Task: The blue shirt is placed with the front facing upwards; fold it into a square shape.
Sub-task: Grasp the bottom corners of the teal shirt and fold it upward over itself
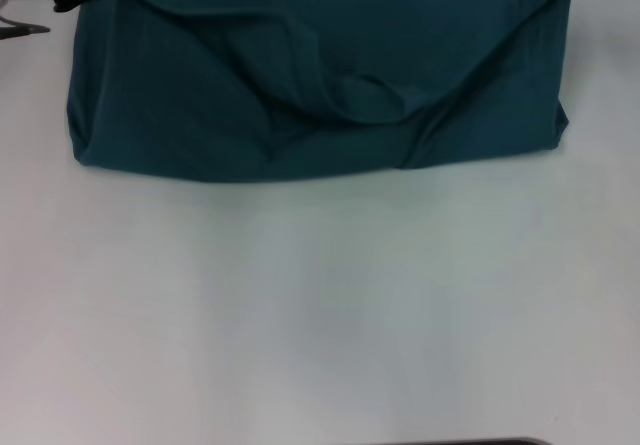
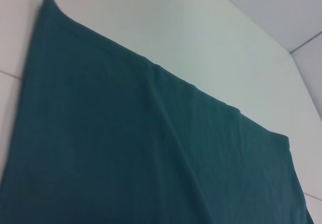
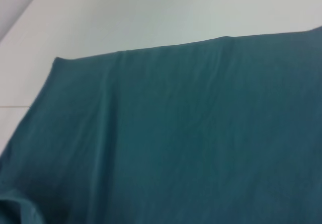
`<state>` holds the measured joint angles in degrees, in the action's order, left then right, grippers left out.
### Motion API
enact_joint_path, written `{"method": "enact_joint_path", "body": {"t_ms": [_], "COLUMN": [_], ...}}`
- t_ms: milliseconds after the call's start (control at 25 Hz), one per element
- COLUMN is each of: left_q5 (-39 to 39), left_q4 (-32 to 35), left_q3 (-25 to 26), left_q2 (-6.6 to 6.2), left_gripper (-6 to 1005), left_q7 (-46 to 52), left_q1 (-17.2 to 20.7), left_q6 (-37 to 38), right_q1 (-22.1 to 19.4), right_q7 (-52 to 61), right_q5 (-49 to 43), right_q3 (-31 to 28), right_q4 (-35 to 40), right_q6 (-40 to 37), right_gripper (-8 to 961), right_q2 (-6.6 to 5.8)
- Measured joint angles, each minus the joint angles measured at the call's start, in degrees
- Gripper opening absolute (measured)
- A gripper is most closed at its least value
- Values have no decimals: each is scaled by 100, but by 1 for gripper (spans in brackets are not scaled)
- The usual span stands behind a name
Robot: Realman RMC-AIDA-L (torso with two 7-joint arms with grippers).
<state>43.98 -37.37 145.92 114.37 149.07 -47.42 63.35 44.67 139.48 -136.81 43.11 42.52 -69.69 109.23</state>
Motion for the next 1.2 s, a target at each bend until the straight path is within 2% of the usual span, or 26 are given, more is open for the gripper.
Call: {"method": "enact_joint_path", "body": {"t_ms": [120, 640, 840, 1080, 1200], "left_q5": [15, -5, -10, 19, 19], "left_q4": [52, 99, 163, 164, 157], "left_q3": [-66, -93, -438, -693, -697], "left_q2": [45, 52, 61, 146, 177], "left_gripper": [1, 1, 0, 0, 0], "left_q7": [5, 233, 218, -36, -180], "left_q1": [-70, -211, -225, -296, -356], "left_q6": [-173, -771, -896, -1047, -1133], "right_q1": [141, 422, 439, 393, 379], "right_q7": [24, 35, 33, 26, 31], "right_q5": [-234, -884, -960, -1111, -1356], "right_q3": [30, 38, 78, 529, 549], "right_q4": [-39, -136, -222, -328, -331], "right_q6": [200, 984, 1241, 1615, 1697], "right_gripper": [24, 24, 25, 25, 25], "right_q2": [68, 244, 294, 464, 559]}}
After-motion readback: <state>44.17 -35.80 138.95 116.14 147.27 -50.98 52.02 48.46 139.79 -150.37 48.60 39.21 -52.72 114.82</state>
